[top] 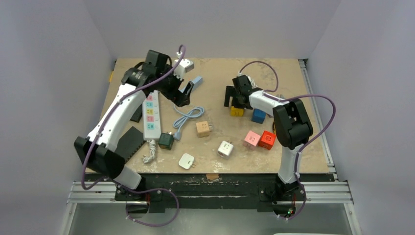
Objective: Pull the plug off the socket
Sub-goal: Place the socket at the center of the board.
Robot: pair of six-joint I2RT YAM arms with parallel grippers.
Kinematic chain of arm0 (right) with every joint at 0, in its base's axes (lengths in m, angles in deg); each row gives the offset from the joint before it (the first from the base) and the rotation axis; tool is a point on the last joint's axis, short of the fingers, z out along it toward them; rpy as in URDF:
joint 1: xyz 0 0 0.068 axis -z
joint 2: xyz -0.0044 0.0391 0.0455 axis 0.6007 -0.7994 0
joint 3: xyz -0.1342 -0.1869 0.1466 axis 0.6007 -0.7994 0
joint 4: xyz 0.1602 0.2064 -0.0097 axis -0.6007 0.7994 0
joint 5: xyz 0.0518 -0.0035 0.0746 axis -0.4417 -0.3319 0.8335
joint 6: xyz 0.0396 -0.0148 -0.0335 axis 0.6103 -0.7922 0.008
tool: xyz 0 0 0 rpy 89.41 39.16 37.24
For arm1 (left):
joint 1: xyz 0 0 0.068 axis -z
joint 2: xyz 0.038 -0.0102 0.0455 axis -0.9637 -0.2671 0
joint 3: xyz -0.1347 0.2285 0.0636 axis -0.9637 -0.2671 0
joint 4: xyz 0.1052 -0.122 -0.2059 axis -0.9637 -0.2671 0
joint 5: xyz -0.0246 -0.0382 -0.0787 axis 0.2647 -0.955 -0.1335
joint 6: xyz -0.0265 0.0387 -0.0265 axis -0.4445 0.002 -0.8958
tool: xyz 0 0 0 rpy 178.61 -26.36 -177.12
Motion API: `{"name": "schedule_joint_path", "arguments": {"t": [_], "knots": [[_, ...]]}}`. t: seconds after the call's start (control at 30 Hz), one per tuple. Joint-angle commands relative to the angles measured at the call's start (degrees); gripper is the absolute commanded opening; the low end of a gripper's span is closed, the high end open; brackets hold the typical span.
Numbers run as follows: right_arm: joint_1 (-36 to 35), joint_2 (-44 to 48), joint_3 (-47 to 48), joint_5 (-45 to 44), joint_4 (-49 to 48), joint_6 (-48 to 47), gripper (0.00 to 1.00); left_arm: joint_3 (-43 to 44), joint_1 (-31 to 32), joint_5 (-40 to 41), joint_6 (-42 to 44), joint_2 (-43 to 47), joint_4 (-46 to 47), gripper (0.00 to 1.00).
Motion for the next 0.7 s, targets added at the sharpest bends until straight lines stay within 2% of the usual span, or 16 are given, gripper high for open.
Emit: {"name": "schedule_joint_path", "arguments": {"t": [0.0,0.33,0.53,0.67], "knots": [[0.1,-1.7,1.3,0.6,-0.3,-0.7,0.99,-0.5,-3.1,-2.9,-2.1,6.8,-3.7,1.0],[0.1,2.2,5.0,3.6,1.6,-3.4,0.99,0.5,-20.1,-11.1,-4.4,9.1,-6.8,1.0],[0.2,13.8,1.2,6.2,-1.0,-7.6,0.99,1.7,-31.4,-14.8,-4.8,9.7,-7.8,1.0],[3.0,23.8,-7.0,8.1,-5.5,-6.9,0.99,0.2,-37.9,-15.8,-4.3,10.0,-8.0,1.0]]}}
